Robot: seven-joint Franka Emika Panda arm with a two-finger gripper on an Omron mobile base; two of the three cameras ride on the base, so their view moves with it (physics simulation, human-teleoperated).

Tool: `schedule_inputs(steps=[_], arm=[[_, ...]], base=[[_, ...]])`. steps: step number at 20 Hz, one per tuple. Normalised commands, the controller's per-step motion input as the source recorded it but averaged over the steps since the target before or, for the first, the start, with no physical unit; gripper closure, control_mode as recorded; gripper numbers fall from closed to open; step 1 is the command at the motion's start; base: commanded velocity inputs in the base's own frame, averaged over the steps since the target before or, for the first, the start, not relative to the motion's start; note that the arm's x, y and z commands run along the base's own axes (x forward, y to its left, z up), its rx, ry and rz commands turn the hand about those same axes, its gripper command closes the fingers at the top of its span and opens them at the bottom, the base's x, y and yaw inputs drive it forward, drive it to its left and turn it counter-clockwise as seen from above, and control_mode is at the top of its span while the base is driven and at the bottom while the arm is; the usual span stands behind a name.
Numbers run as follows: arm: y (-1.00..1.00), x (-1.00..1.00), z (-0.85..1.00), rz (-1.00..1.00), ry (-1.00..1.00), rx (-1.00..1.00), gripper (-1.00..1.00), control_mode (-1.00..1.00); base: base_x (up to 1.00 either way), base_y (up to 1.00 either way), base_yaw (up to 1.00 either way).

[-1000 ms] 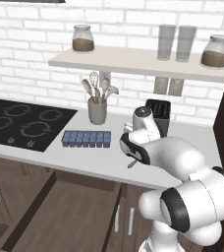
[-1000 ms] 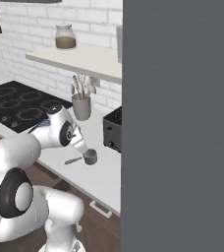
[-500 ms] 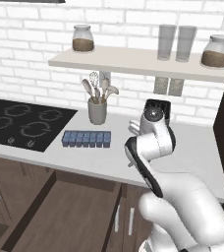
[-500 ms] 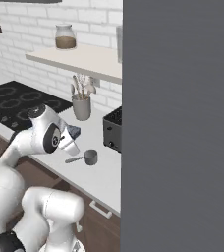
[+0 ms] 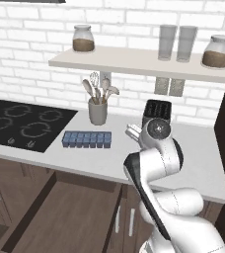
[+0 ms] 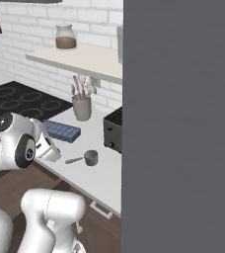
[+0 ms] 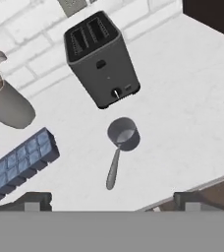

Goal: Pick the measuring cup from the drawer and place it on the counter.

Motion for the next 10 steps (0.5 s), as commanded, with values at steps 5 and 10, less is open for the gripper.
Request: schedule_inputs(steps=[5, 10], arm=[[0.84, 0.01, 0.33, 0.00, -0.01, -0.05, -1.00, -1.00], [0.60, 0.18, 0.03, 0.00, 0.00, -0.03, -1.00, -1.00]], base=[[0.00, 0.00, 0.00], [0.00, 0.00, 0.00]])
